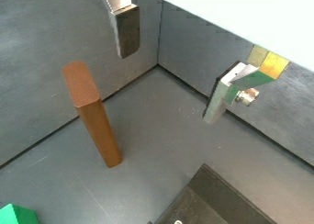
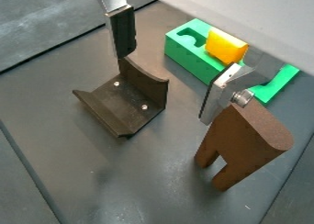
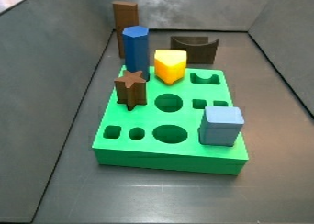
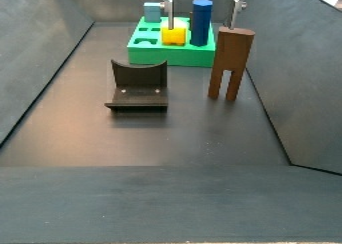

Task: Pick up the square-circle object. Move up. Rotate the square-circle object. Move to above the board. Insert the square-circle object.
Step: Pick up the square-circle object.

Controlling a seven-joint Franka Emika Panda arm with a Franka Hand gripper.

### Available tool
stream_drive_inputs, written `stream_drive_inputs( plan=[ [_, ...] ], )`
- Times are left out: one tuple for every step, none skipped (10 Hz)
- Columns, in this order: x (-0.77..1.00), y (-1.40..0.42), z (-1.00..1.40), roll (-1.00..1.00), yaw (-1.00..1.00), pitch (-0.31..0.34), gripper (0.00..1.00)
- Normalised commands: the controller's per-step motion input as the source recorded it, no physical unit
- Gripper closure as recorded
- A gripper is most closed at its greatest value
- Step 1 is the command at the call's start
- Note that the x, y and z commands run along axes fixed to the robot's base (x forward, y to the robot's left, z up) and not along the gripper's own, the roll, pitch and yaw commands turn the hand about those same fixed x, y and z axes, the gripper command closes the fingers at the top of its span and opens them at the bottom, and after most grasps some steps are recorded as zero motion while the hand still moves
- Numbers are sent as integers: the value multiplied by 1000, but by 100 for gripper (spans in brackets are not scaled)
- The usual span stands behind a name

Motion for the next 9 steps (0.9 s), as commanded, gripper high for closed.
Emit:
stream_drive_inputs(
  plan=[
    [-600, -57, 0, 193, -277, -100, 0],
    [-586, -54, 0, 144, -577, 0, 0],
    [-577, -149, 0, 109, -537, 0, 0],
    [-514, -169, 0, 0, -551, -14, 0],
    [-463, -223, -169, -130, -534, -153, 0],
    [-489, -260, -251, -169, -469, -160, 0],
    [-360, -214, -197, -214, -426, -144, 0],
    [-151, -197, -209, -209, -429, -113, 0],
    [-237, -217, -223, -216, -429, -141, 0]
  ],
)
